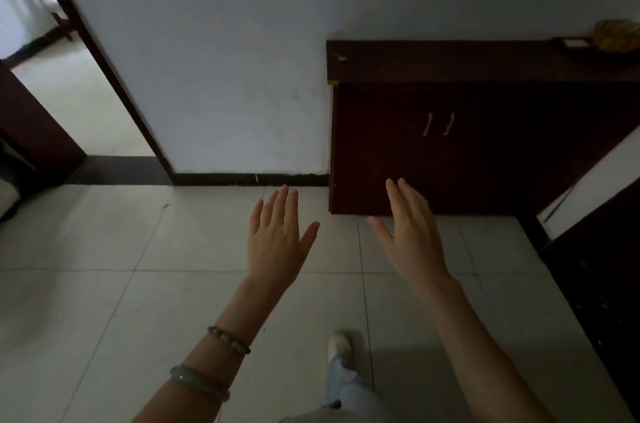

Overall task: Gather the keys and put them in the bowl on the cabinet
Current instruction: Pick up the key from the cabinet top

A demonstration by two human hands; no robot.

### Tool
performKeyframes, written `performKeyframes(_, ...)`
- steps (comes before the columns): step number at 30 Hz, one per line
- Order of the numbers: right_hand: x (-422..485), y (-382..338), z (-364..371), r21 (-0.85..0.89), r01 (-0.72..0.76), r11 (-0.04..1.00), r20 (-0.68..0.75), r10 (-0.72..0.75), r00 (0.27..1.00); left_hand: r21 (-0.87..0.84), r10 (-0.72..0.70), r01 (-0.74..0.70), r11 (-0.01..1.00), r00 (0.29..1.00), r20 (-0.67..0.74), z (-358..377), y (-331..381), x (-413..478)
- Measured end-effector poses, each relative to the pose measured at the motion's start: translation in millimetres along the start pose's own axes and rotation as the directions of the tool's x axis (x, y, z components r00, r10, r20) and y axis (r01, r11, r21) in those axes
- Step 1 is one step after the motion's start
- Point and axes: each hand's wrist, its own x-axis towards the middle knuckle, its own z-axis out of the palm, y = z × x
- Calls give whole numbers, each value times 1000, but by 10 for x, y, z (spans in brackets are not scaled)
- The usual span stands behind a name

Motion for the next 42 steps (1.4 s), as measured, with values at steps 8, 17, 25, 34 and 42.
performKeyframes(8, 1593, 419, 89, -14, 67, 998, -10, -67, 998, 34, -11, 12, 999, 1000, -21, 369, 107, 1571)
performKeyframes(17, 2896, 720, 410, -17, 115, 993, -18, -115, 993, 22, -60, 61, 998, 997, -48, 701, -18, 2897)
performKeyframes(25, 4215, 956, 895, -23, 118, 993, -32, -119, 992, 3, -17, 18, 1000, 998, -54, 1122, -237, 4242)
performKeyframes(34, 5766, 1197, 1360, -57, 71, 996, 4, -71, 997, 7, 21, -21, 1000, 1000, -14, 1525, -481, 5671)
performKeyframes(42, 6339, 1460, 1906, 8, 22, 1000, 141, -23, 990, 3, 59, -59, 998, 993, 99, 1994, -539, 6188)
